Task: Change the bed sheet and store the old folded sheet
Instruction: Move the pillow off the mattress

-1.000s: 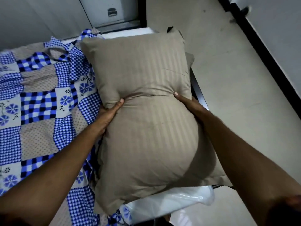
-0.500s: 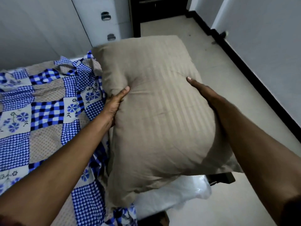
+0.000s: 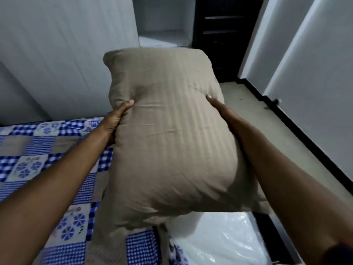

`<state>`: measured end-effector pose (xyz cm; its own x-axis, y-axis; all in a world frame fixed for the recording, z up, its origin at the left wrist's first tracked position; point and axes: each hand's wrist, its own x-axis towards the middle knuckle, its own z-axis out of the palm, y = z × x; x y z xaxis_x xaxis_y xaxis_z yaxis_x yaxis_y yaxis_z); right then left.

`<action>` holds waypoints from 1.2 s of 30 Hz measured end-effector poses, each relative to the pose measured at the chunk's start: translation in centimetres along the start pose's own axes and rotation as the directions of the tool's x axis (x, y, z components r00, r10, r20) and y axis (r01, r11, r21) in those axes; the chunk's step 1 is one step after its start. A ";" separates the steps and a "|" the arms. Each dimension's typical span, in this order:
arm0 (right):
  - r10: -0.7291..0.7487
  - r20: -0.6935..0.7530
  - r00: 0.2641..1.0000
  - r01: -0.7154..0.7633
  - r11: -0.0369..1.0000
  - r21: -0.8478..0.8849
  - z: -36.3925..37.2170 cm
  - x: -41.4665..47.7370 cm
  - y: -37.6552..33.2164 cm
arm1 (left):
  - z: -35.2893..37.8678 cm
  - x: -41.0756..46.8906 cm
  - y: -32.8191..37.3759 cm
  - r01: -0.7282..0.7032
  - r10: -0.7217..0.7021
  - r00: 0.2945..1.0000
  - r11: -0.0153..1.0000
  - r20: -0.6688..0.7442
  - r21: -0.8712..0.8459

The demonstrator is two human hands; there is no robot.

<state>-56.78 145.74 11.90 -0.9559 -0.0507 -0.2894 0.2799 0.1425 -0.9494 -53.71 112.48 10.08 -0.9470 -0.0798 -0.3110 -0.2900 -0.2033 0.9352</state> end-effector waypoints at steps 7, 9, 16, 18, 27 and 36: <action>0.024 0.091 0.996 -0.033 0.993 0.109 19.9 1.4 1.0 | -19.3 -1.9 2.2 0.030 -0.018 0.978 0.998 -0.207 0.057; 0.002 0.092 0.996 -0.017 0.987 0.159 26.5 1.9 2.1 | -25.3 -2.2 2.4 0.051 -0.020 0.960 0.993 -0.280 0.104; 0.184 0.097 0.978 -0.200 0.960 0.197 43.6 3.2 10.9 | -43.4 0.4 -1.6 0.120 -0.016 0.914 0.965 -0.405 0.233; 0.259 0.132 0.957 -0.277 0.949 0.150 46.9 3.4 14.4 | -46.9 1.7 -4.5 0.139 0.005 0.906 0.941 -0.423 0.307; 0.315 0.210 0.926 -0.261 0.933 -0.248 47.3 1.8 26.8 | -45.3 -0.1 -16.9 0.193 0.631 0.716 0.231 -0.297 0.954; -0.096 -0.177 0.979 -0.085 0.599 -0.796 32.5 -6.7 33.4 | -20.7 -5.8 -24.0 -0.428 0.350 0.861 0.107 0.369 0.897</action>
<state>-38.14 118.72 -21.84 -0.9790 0.1118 -0.1706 0.1780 0.8766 -0.4472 -38.39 97.60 -14.03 -0.9677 0.2203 0.1222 0.2508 0.8880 0.3854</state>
